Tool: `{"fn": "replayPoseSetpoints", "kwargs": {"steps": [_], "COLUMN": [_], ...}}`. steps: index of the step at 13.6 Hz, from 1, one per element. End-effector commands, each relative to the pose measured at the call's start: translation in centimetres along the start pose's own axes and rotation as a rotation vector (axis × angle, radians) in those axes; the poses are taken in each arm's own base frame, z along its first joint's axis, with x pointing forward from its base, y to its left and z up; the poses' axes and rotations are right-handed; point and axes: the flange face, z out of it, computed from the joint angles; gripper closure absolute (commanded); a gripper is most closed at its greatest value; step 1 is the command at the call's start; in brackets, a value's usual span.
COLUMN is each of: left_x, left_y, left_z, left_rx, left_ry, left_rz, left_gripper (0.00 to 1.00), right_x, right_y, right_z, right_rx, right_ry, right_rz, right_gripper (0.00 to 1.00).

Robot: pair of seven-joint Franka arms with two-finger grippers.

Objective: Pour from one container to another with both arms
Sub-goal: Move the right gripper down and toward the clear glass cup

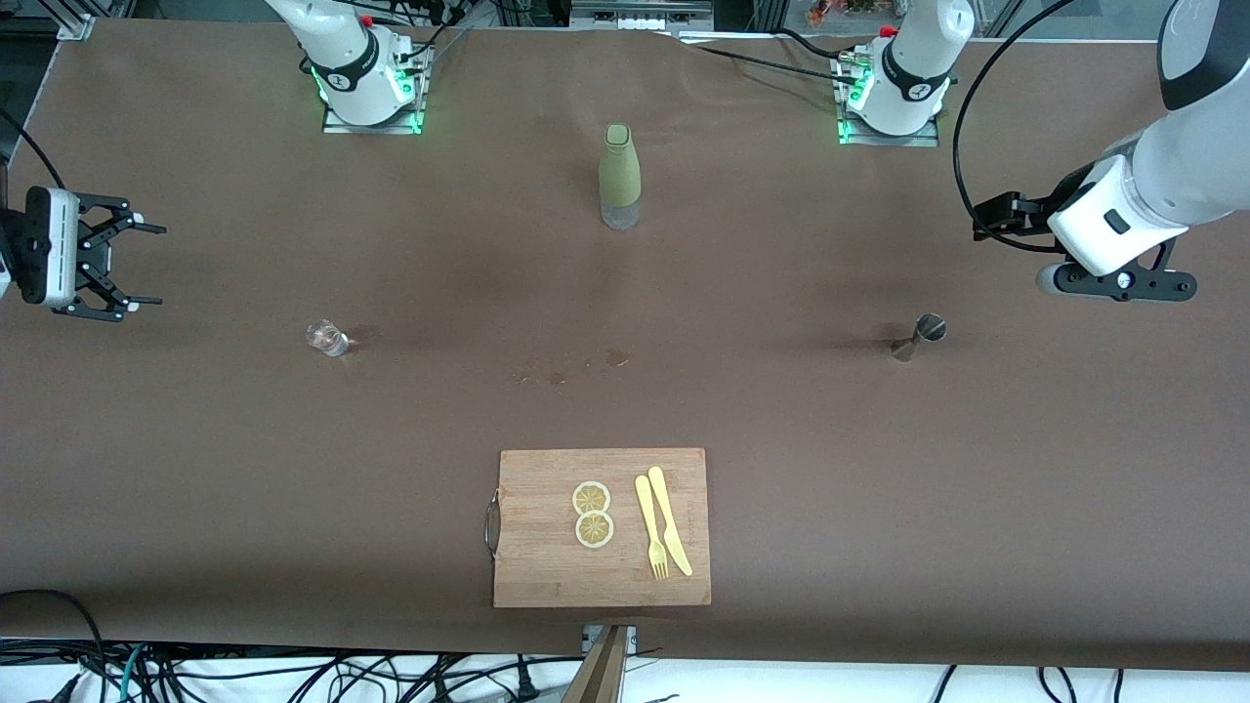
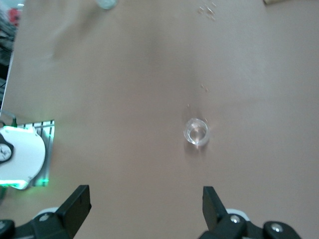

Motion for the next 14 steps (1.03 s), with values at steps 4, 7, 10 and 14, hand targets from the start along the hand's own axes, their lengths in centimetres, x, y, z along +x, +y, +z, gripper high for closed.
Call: {"fn": "replayPoseSetpoints", "kwargs": {"steps": [4, 7, 10, 14], "left_x": [0.1, 0.1, 0.1, 0.1], "left_y": [-0.1, -0.1, -0.1, -0.1], "left_z": [-0.5, -0.5, -0.5, -0.5], "left_rx": [-0.005, -0.005, -0.005, -0.005], "left_ry": [-0.006, -0.006, -0.006, -0.006], "left_rz": [0.016, 0.018, 0.018, 0.018], "left_gripper": [0.00, 0.00, 0.00, 0.00], "right_x": [-11.3, -14.4, -15.7, -16.2], "right_y": [3.0, 3.8, 4.3, 5.7], "right_z": [9.7, 14.5, 17.8, 20.0], "right_rx": [0.047, 0.032, 0.031, 0.001], "right_ry": [0.306, 0.438, 0.564, 0.670], "right_rz": [-0.230, -0.283, -0.301, -0.343], "right_gripper": [0.00, 0.00, 0.00, 0.00]}}
